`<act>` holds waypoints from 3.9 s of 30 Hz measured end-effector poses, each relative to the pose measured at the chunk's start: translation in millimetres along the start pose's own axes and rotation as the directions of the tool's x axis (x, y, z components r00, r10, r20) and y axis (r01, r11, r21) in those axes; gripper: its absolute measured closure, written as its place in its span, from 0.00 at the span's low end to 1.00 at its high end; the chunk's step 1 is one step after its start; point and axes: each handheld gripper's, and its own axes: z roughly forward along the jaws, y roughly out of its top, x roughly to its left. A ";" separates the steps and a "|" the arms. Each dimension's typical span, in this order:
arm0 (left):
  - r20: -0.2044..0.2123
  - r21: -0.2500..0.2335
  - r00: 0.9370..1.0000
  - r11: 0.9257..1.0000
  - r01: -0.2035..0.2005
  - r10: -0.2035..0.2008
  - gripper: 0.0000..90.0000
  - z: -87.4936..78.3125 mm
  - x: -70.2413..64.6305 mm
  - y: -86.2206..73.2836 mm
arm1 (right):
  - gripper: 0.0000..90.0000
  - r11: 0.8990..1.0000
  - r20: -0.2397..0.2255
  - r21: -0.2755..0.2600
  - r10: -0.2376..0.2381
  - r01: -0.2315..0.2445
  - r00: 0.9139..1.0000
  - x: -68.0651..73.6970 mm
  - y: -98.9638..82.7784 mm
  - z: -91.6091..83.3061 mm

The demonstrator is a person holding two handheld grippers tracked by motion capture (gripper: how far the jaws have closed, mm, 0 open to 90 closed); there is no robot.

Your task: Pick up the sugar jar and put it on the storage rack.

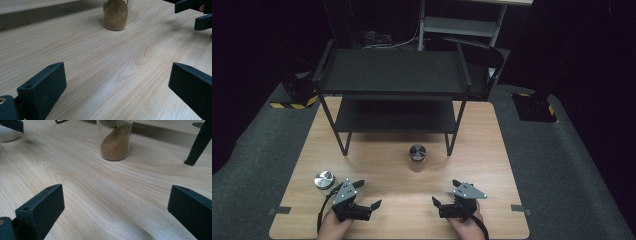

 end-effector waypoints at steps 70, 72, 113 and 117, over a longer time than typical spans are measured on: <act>-0.260 -0.185 0.966 0.981 -0.057 0.007 0.02 -86.9 19.5 -9.9 | 0.01 1.000 -0.013 -0.003 -0.030 0.030 0.999 -0.2 -0.3 0.3; -0.258 -0.191 0.966 0.980 -0.057 0.006 0.02 -84.5 21.0 -13.6 | 0.01 1.000 -0.013 -0.003 -0.030 0.030 0.999 -0.2 -0.4 0.3; -0.222 -0.208 0.972 0.978 0.024 -0.071 0.36 -85.2 42.4 -38.9 | 0.01 0.999 -0.017 -0.006 -0.039 0.039 0.999 -0.2 -0.6 0.3; -0.231 -0.207 0.972 0.978 0.002 -0.051 0.38 -85.1 40.6 -39.2 | 0.01 0.999 -0.018 -0.007 -0.039 0.039 0.999 -0.3 -0.7 0.3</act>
